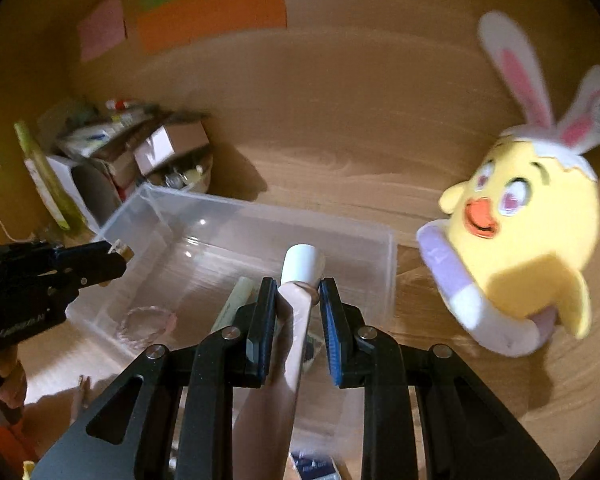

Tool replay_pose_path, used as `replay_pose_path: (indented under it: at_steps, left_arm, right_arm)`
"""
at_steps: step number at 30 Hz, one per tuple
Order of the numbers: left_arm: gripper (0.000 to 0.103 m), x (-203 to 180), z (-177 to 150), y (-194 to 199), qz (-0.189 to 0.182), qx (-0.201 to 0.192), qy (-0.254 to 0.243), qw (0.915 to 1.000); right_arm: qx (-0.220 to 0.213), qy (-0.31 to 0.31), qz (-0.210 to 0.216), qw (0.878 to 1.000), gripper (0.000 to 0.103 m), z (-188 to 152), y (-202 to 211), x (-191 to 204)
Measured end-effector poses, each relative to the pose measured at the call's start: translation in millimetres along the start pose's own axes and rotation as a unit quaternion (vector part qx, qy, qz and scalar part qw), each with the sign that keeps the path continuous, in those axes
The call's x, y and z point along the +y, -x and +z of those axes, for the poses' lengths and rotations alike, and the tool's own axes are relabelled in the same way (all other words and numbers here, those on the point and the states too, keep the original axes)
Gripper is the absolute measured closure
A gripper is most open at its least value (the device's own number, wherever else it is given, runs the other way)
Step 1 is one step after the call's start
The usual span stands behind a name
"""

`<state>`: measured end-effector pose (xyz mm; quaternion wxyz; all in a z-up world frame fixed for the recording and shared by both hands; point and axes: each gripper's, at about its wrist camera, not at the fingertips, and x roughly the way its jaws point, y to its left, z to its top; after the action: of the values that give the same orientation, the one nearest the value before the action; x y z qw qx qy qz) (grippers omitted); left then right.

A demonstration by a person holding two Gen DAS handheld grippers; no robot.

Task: Organize objects
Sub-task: 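Carry the eraser and white tube into the clear bin and release both, then grasp the white pen with the left tool while the right tool grasps the blue Max box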

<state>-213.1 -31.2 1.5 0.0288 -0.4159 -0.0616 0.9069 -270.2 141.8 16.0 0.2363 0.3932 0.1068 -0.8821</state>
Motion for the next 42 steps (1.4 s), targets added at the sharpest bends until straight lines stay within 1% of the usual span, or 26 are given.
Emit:
replay_pose_path:
  at_steps: [4, 7, 12, 13, 15, 16, 18, 19, 21, 22, 23, 24, 26, 27, 28, 29, 30, 32, 37, 40, 42]
  left_arm:
    - [0.08, -5.9, 1.9, -20.0, 0.005, 0.021, -0.009, 0.9997]
    - [0.08, -7.8, 0.9, -28.2, 0.007, 0.027, -0.013, 0.9995]
    - [0.079, -7.9, 0.0, -29.2, 0.002, 0.027, -0.018, 0.9995]
    - [0.078, -7.8, 0.2, -28.2, 0.001, 0.026, -0.019, 0.9995]
    - [0.074, -7.0, 0.1, -24.7, -0.004, 0.024, -0.017, 0.9995]
    - [0.073, -6.8, -0.1, -22.1, -0.005, 0.022, -0.017, 0.9996]
    - [0.067, -6.9, -0.6, -13.5, -0.004, 0.013, -0.019, 0.9997]
    - [0.065, -7.2, -0.8, -9.3, -0.003, 0.008, -0.02, 0.9998]
    - [0.053, -8.0, -2.9, 4.2, -0.001, -0.007, -0.024, 0.9997]
    - [0.05, -8.7, -3.9, 10.0, 0.0, -0.013, -0.026, 0.9996]
    - [0.043, -9.2, -5.6, 17.5, 0.004, -0.022, -0.028, 0.9994]
    - [0.039, -9.4, -8.0, 25.7, 0.009, -0.032, -0.03, 0.999]
    - [0.026, -8.7, -14.3, 41.2, 0.017, -0.047, -0.032, 0.9982]
    - [0.021, -7.4, -17.2, 46.8, 0.019, -0.051, -0.032, 0.998]
    - [0.019, -6.9, -20.4, 52.6, 0.021, -0.055, -0.032, 0.9977]
    - [0.014, -5.9, -24.4, 58.1, 0.023, -0.058, -0.033, 0.9975]
    - [0.011, -4.2, -29.8, 64.1, 0.026, -0.061, -0.033, 0.9973]
    - [0.009, -1.3, -41.8, 72.9, 0.031, -0.061, -0.032, 0.9972]
    - [0.009, 5.9, -73.0, 74.8, 0.048, -0.037, -0.028, 0.9978]
    - [0.009, 12.1, -94.4, 72.7, 0.05, -0.015, -0.018, 0.9985]
    - [0.009, 16.5, -109.5, 72.0, 0.045, -0.001, -0.009, 0.999]
  right_arm:
    - [0.032, 0.007, -0.003, 0.999, 0.083, 1.3, -27.6, 2.5]
    - [0.045, 0.016, -0.019, 0.999, 0.083, -0.3, -41.9, 6.3]
    - [0.052, 0.018, -0.028, 0.998, 0.081, -3.7, -44.8, 8.7]
    - [0.055, 0.02, -0.032, 0.998, 0.08, -4.1, -44.3, 9.4]
    - [0.057, 0.021, -0.032, 0.998, 0.07, -4.2, -41.4, 10.0]
    - [0.054, 0.02, -0.028, 0.998, 0.068, -5.2, -37.7, 10.1]
    - [0.046, 0.022, -0.028, 0.998, 0.061, -6.7, -28.6, 10.6]
    - [0.038, 0.024, -0.03, 0.999, 0.06, -8.2, -21.8, 11.1]
    - [0.026, 0.027, -0.029, 0.999, 0.055, -9.9, -10.0, 10.7]
    - [0.02, 0.027, -0.026, 0.999, 0.055, -11.6, -2.3, 10.0]
    - [0.015, 0.027, -0.024, 0.999, 0.053, -13.3, 3.6, 8.8]
    - [0.008, 0.027, -0.023, 0.999, 0.051, -16.0, 12.4, 7.8]
    - [-0.004, 0.023, -0.019, 1.0, 0.047, -21.4, 29.4, 2.9]
    - [-0.008, 0.021, -0.016, 1.0, 0.046, -23.9, 35.2, 0.2]
    - [-0.012, 0.019, -0.013, 1.0, 0.045, -26.4, 38.7, -0.3]
    - [-0.017, 0.017, -0.012, 1.0, 0.043, -30.2, 44.9, -3.2]
    - [-0.021, 0.015, -0.013, 1.0, 0.037, -34.3, 50.3, -6.3]
    - [-0.027, 0.013, -0.016, 0.999, 0.033, -42.1, 59.5, -12.5]
    - [-0.026, 0.002, -0.029, 0.999, 0.032, -65.7, 70.6, -26.9]
    - [-0.018, 0.0, -0.04, 0.999, 0.032, -79.4, 66.5, -32.8]
    - [-0.003, -0.003, -0.04, 0.999, 0.032, -89.2, 59.0, -37.5]
